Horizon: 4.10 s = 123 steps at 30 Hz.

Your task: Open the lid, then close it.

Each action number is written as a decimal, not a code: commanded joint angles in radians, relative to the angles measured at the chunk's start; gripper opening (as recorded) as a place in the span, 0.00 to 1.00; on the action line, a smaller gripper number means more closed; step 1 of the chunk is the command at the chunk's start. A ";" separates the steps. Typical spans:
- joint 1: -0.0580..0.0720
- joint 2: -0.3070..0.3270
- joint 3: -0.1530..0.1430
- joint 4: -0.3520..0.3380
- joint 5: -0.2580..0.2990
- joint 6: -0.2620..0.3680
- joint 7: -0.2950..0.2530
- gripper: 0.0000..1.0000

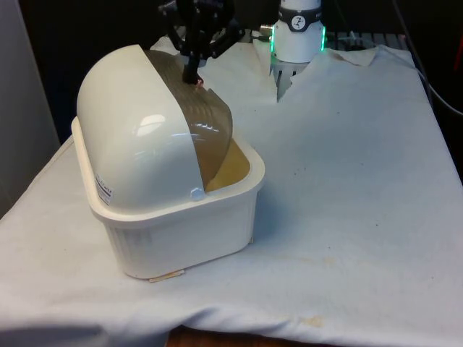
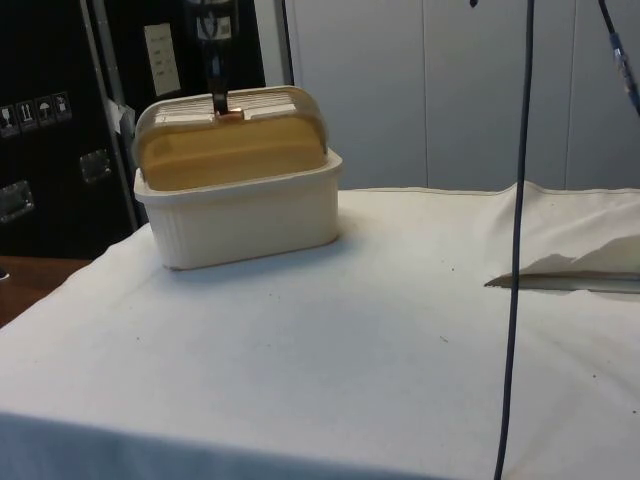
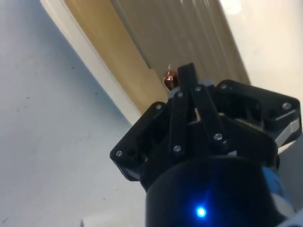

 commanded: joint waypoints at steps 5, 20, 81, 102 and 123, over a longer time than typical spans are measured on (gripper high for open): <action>-0.007 0.006 0.014 -0.002 0.066 -0.015 -0.056 0.00; -0.001 0.010 0.022 -0.003 0.198 -0.066 -0.165 0.00; 0.010 -0.137 0.080 -0.153 0.373 -0.188 -0.049 0.00; 0.012 -0.157 0.078 -0.191 0.369 -0.179 0.088 0.00; 0.014 -0.126 0.075 -0.205 0.338 -0.140 0.235 0.00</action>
